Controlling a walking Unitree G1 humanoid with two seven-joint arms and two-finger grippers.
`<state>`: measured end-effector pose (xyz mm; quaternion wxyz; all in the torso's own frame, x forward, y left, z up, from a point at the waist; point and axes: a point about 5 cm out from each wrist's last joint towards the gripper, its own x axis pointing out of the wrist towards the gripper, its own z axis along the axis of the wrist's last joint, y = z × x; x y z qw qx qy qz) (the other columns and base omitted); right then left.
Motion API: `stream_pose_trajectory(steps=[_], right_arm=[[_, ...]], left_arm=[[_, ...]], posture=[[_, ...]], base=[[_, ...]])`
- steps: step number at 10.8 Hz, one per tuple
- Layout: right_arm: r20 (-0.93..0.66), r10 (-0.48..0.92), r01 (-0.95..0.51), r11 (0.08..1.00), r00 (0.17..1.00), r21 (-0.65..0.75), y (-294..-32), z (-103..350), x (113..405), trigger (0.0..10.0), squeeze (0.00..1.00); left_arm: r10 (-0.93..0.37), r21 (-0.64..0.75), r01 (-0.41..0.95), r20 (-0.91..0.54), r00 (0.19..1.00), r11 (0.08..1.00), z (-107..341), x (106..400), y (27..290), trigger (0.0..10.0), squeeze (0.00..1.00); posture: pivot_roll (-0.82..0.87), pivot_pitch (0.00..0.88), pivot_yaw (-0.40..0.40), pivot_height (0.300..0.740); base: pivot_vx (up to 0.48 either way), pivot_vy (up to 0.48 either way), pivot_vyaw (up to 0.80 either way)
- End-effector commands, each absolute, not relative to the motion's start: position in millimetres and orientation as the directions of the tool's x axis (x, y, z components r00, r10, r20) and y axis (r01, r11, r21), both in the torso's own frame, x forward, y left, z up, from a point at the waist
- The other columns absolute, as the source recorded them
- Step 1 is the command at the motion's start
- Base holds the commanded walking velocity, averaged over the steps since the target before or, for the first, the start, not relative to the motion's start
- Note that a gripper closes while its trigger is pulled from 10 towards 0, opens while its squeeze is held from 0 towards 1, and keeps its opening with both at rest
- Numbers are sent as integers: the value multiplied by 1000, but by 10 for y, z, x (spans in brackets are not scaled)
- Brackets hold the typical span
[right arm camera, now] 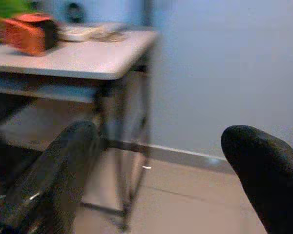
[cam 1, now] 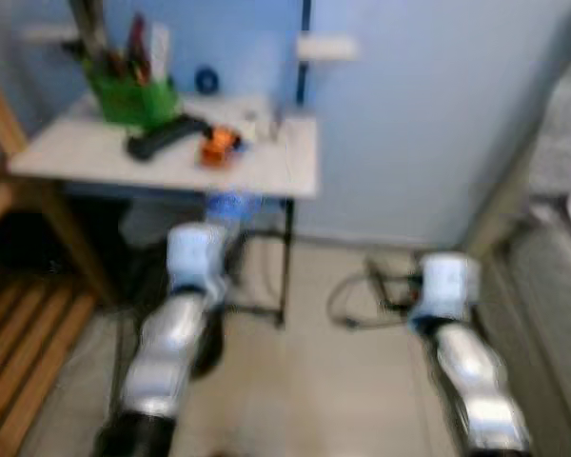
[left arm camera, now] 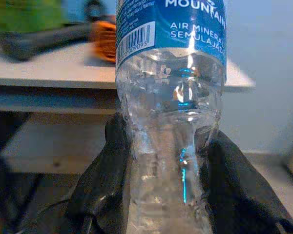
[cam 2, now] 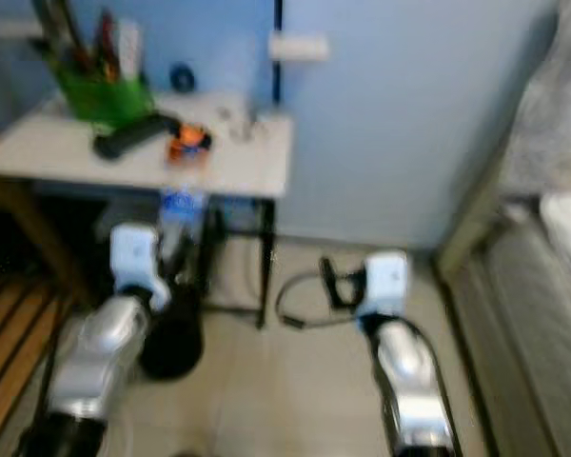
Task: Clean up the room
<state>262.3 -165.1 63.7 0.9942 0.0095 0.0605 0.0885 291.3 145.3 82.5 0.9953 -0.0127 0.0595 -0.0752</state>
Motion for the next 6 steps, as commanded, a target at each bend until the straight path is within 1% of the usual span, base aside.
stream_pose_trajectory(steps=[1,3,5,6], right_arm=[[-135,152,-153,988,979,1,-1780,618,2599,10000,0],[-142,160,-160,987,977,12,-1793,605,2593,10000,0],[-150,199,-201,979,968,1,-1750,597,2579,10000,0],[-151,195,-195,981,969,14,-1753,591,2576,10000,0]], left_arm=[[-192,-46,189,-91,977,981,892,2947,1310,10000,0],[-193,-28,191,-91,977,981,893,2954,1285,10000,0],[-194,-13,194,-91,977,981,881,2947,1273,10000,0],[-191,-9,191,-91,977,981,879,2952,1275,10000,0]], posture=[[27,0,-19,740],[35,0,-37,740],[35,0,-41,740],[36,1,-43,740]], base=[[0,0,669],[0,0,650],[0,0,647],[0,0,613]])
